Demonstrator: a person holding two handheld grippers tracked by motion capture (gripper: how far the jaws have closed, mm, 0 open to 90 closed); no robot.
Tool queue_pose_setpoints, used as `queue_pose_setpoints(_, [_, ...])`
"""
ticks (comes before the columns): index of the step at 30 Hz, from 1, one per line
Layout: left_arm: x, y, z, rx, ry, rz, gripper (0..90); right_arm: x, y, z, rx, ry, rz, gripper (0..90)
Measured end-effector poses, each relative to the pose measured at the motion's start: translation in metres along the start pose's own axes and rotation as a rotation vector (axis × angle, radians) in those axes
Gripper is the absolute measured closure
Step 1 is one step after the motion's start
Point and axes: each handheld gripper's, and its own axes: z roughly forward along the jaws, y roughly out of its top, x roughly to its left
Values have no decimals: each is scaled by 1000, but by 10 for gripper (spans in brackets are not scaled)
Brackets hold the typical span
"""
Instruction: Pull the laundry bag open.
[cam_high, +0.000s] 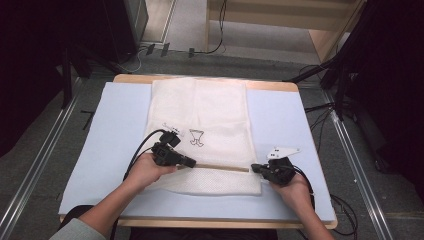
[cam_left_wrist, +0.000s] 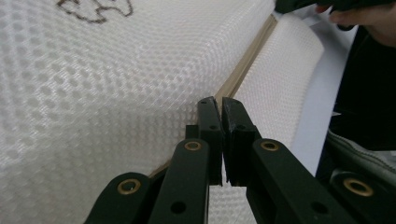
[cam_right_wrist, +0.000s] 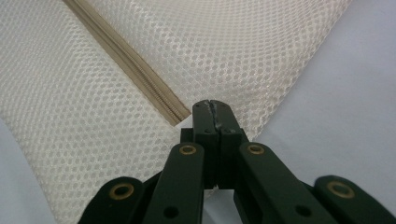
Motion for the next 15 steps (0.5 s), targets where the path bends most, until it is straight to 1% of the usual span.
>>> queue_pose_setpoints(2, [1, -1, -1, -3, -7, -2, 890, 0, 0, 0, 0, -3, 0, 900])
queue_pose_setpoints(3, [3, -3, -5, -9, -6, -10, 890, 0, 0, 0, 2, -4, 2, 900])
queue_pose_setpoints(8, [7, -8, -11, -11, -4, -13, 890, 0, 0, 0, -1, 0, -2, 900])
queue_pose_setpoints(9, [9, -10, -15, -10, 11, -12, 890, 0, 0, 0, 2, -2, -2, 900])
queue_pose_setpoints(10, [9, -10, -15, -10, 11, -12, 890, 0, 0, 0, 2, -2, -2, 900])
queue_pose_setpoints(11, [11, -11, -17, -13, 18, -21, 890, 0, 0, 0, 1, 0, -1, 900])
queue_pose_setpoints(12, [16, -15, -23, -25, 17, -40, 890, 0, 0, 0, 1, -1, -1, 900])
queue_pose_setpoints(13, [18, -17, -26, -27, 14, -50, 890, 0, 0, 0, 1, 0, -1, 900])
queue_pose_setpoints(15, [20, -22, -29, -26, 17, -59, 890, 0, 0, 0, 0, 3, -2, 900])
